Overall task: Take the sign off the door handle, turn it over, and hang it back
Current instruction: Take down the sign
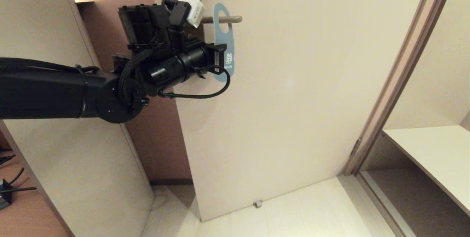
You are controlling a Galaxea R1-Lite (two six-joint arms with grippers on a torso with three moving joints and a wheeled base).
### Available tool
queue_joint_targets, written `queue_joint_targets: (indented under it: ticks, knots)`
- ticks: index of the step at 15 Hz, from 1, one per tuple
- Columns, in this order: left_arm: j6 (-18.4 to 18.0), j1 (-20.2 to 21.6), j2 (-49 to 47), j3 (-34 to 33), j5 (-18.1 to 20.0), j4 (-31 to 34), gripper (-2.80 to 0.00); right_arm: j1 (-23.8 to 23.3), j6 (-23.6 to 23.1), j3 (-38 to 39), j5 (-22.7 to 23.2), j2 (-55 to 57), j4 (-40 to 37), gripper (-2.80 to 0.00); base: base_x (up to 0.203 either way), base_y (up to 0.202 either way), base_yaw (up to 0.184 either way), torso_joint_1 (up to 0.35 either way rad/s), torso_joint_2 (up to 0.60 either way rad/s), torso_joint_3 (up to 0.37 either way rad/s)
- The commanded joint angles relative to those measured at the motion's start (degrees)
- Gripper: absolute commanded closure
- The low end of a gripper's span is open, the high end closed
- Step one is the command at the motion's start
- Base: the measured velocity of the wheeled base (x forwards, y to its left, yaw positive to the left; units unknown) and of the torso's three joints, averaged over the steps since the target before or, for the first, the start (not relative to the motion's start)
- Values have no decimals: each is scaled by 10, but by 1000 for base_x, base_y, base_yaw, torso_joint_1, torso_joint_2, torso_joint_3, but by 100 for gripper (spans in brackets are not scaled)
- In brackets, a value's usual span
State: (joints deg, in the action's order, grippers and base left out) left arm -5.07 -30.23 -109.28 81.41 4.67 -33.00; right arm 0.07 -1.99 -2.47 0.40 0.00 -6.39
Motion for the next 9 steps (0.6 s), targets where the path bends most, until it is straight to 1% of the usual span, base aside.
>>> queue_joint_targets:
  ticks: [1,9]
  knots:
    - [0,0,-8,6,-2,-1,0,0,0,0,0,0,0,0,0,0,0,0,0,0]
    - [0,-8,-39,48,-3,9,0,0,0,0,0,0,0,0,0,0,0,0,0,0]
